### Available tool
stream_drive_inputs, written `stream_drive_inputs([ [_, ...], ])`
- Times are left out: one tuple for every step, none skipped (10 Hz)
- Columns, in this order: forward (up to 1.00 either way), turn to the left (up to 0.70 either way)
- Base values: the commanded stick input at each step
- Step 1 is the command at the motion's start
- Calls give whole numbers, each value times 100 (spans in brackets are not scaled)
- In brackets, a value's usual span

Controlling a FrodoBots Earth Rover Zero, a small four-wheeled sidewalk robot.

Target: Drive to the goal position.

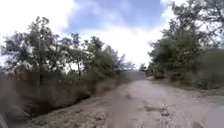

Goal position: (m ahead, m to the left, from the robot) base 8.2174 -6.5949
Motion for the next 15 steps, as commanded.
stream_drive_inputs([
  [45, 0],
  [45, 0],
  [45, 0],
  [45, 0],
  [45, 0],
  [45, 0],
  [45, 0],
  [45, 0],
  [45, 0],
  [45, 0],
  [45, 0],
  [45, 0],
  [45, 0],
  [45, 0],
  [45, 0],
])
